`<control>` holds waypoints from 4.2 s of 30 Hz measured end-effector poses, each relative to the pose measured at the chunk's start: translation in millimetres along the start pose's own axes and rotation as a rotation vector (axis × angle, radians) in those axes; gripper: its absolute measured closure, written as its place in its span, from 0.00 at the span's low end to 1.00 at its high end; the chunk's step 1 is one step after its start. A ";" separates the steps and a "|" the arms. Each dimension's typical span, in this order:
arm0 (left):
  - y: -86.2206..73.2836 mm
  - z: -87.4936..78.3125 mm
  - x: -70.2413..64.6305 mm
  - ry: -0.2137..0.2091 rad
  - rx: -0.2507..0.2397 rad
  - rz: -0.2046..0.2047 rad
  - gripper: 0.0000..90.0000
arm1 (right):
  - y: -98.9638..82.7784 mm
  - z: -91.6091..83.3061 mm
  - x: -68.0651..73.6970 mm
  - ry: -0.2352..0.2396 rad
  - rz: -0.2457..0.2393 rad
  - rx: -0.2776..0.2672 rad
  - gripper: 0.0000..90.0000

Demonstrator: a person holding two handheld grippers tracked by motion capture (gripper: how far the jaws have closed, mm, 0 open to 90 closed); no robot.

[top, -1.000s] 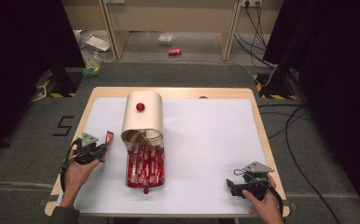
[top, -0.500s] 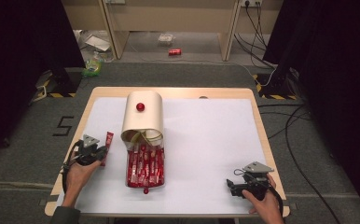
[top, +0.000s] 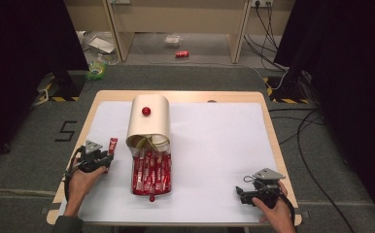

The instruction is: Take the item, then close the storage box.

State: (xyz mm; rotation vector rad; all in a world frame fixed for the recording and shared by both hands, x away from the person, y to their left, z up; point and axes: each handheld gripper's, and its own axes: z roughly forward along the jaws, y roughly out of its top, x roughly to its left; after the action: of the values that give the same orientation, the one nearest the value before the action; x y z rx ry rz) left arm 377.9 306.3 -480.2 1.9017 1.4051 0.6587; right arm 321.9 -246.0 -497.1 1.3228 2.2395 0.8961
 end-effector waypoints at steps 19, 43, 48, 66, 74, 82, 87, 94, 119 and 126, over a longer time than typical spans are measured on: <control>1.5 -17.8 -10.4 -0.024 -0.085 -0.018 0.22 | 0.0 -0.1 0.0 0.000 -0.001 0.000 0.00; -5.9 -39.4 -24.2 -0.058 -0.117 0.002 0.20 | 0.0 0.0 0.0 0.000 0.000 0.000 0.00; -10.9 -45.5 -27.2 -0.071 -0.128 -0.004 0.20 | 0.0 0.1 0.0 0.000 0.000 -0.001 0.00; -23.4 -58.9 -37.2 -0.080 -0.161 0.015 0.20 | 0.0 0.1 0.0 0.000 0.001 -0.001 0.00; -28.0 -67.8 -43.2 -0.087 -0.175 0.030 0.20 | 0.0 -0.1 0.0 0.000 0.001 0.000 0.00; -34.8 -76.1 -49.7 -0.094 -0.194 0.047 0.20 | 0.0 -0.1 0.0 0.000 0.000 0.000 0.00; -39.3 -81.1 -52.5 -0.090 -0.194 0.064 0.20 | -0.1 0.0 0.0 0.001 0.000 -0.001 0.00; -45.1 -89.8 -54.3 -0.092 -0.203 0.071 0.20 | -0.1 0.0 -0.1 0.001 0.001 -0.001 0.00; -68.7 -97.8 -76.0 -0.140 -0.227 0.092 0.20 | 0.0 0.0 0.0 0.000 0.000 0.000 0.00; -74.3 -97.2 -80.9 -0.157 -0.221 0.110 0.20 | 0.0 0.0 0.1 -0.001 0.000 0.000 0.00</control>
State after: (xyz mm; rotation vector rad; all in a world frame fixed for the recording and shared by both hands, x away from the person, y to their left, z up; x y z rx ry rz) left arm 237.4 264.5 -474.6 1.8218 1.0897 0.6721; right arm 321.9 -246.0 -497.1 1.3224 2.2392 0.8955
